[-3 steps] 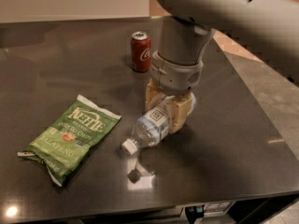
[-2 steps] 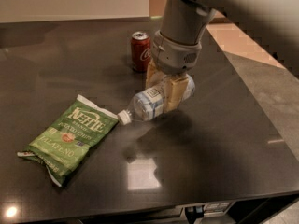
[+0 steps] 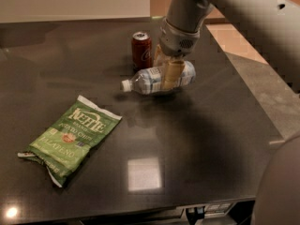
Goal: Move blue plastic bottle near coke can
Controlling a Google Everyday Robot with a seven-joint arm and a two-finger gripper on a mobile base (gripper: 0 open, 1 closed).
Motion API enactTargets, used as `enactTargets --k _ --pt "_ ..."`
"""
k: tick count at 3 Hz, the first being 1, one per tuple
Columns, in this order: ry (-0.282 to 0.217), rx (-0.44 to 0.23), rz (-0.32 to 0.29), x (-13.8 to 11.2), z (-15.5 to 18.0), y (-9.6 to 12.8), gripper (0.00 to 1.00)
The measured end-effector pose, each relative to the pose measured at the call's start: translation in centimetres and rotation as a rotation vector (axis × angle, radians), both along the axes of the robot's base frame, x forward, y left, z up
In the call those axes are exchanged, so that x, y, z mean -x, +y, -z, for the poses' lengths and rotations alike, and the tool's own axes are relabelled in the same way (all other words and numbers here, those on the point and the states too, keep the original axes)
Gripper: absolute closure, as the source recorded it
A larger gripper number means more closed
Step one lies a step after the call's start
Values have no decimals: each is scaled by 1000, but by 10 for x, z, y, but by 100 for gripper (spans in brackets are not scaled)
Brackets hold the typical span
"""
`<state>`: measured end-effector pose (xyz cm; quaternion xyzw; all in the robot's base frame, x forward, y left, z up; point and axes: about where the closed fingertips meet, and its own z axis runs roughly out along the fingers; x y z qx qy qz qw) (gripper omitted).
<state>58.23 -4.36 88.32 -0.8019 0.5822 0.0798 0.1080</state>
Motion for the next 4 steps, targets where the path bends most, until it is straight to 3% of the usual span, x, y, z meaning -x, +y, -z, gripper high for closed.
enactTargets --k 1,2,4 --pt "-11 0 64 -29 10 -4 100" --pt "-12 13 114 -51 21 -8 82" --pt "-17 37 165 -79 33 -12 36"
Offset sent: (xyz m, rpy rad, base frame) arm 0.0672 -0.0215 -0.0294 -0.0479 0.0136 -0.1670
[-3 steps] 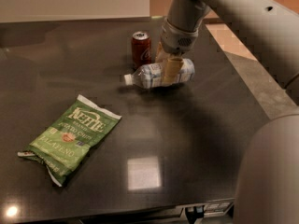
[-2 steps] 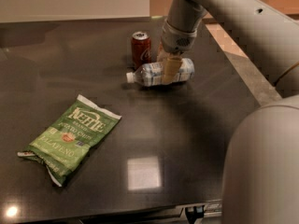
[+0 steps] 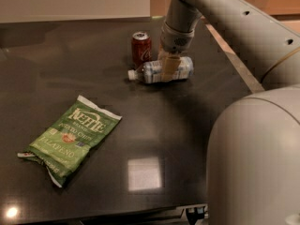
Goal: Move blue plastic bottle near coke can
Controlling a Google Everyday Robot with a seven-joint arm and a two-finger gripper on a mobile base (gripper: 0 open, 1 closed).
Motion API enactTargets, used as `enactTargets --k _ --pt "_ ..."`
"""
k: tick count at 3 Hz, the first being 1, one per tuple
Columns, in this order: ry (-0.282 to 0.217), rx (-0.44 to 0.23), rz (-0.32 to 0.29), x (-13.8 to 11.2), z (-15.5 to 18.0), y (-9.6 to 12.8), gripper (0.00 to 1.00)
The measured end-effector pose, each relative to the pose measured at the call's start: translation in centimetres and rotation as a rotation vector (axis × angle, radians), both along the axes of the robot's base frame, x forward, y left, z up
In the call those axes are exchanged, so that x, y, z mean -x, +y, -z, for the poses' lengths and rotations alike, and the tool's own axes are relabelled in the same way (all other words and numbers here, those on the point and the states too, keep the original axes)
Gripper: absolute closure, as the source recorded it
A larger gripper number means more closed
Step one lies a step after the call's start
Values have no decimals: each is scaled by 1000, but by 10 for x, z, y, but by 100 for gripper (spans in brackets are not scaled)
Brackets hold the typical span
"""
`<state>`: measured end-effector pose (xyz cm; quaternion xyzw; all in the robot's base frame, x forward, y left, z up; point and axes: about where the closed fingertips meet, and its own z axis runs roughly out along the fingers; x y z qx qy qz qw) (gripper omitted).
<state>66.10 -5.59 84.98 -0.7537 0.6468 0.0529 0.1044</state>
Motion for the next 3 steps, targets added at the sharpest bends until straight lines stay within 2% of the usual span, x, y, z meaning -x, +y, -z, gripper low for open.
enactTargets --k 1,2,3 --pt "-9 0 10 -6 4 0 12" --pt "-15 -4 10 -9 6 2 0" --pt "-15 -4 10 -9 6 2 0"
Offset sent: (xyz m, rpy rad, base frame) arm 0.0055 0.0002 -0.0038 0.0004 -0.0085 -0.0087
